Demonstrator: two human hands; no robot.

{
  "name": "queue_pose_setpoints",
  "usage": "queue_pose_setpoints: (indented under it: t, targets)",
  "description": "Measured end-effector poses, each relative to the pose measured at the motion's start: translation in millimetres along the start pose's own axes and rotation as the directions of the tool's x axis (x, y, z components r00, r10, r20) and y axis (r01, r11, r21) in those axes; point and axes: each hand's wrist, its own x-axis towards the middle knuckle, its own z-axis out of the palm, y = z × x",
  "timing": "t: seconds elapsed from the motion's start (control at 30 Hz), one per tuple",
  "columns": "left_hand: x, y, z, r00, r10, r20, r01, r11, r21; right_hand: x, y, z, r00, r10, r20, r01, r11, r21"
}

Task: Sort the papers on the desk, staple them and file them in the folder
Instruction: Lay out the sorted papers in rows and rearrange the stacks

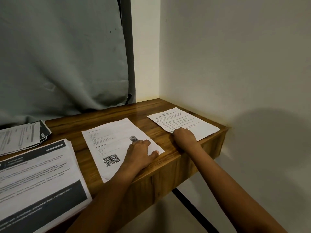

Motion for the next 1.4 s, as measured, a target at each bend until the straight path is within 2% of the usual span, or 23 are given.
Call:
queue_pose_setpoints:
  t: [0.13,0.27,0.5,0.6,0.7,0.9,0.97,1.07,1.2,1.27,1.3,1.37,1.4]
  targets:
    - [-4,-1,2,1.0,0.018,-0.012,-0.018,1.0,0.02,-3,-2,-11,0.993,-0.082,0.089,0.087,0.995,-0.056]
    - [-7,-5,7,0.999,0.033,-0.039,-0.033,0.999,0.005,-6,1,-23,0.983,-0.089,0.163,0.088,0.996,0.014]
    - [-6,-3,2,0.994,0.072,-0.085,-0.073,0.997,-0.015,-10,2,-25,0.998,-0.048,0.036,0.047,0.999,0.023]
    - [-1,6,-11,0.986,0.065,-0.152,-0.089,0.984,-0.153,-13,4,-25,0.999,0.045,-0.024,-0.043,0.994,0.097]
    - [10,14,-23,0.989,0.005,-0.148,-0.058,0.935,-0.35,-21,-2,-28,0.995,0.081,-0.05,-0.072,0.983,0.168]
    - [25,23,-21,0.983,-0.172,0.059,0.168,0.739,-0.652,-51,-34,-37,1.0,0.026,0.003,-0.026,0.98,0.196]
    - [27,28,-17,0.982,-0.183,0.051,0.171,0.732,-0.66,-56,-43,-35,0.999,-0.023,0.026,0.018,0.985,0.174]
    - [31,35,-10,0.984,-0.18,0.013,0.155,0.805,-0.573,-58,-46,-34,0.992,-0.092,0.084,0.076,0.982,0.17]
    - [34,39,-3,0.98,-0.192,-0.053,0.133,0.829,-0.542,-49,-26,-40,0.966,-0.13,0.224,0.063,0.957,0.284]
    - [36,40,-2,0.974,-0.22,-0.061,0.156,0.838,-0.523,-38,-7,-43,0.99,-0.06,0.125,0.005,0.916,0.402]
    - [38,40,-2,0.972,-0.229,-0.059,0.167,0.842,-0.514,-32,5,-43,0.999,0.029,0.036,-0.042,0.891,0.453]
    - [43,40,1,0.972,-0.227,-0.062,0.169,0.855,-0.49,-17,30,-39,0.97,0.224,-0.097,-0.158,0.878,0.452]
    - [45,40,2,0.973,-0.222,-0.064,0.165,0.862,-0.48,-10,42,-35,0.951,0.292,-0.104,-0.223,0.877,0.425]
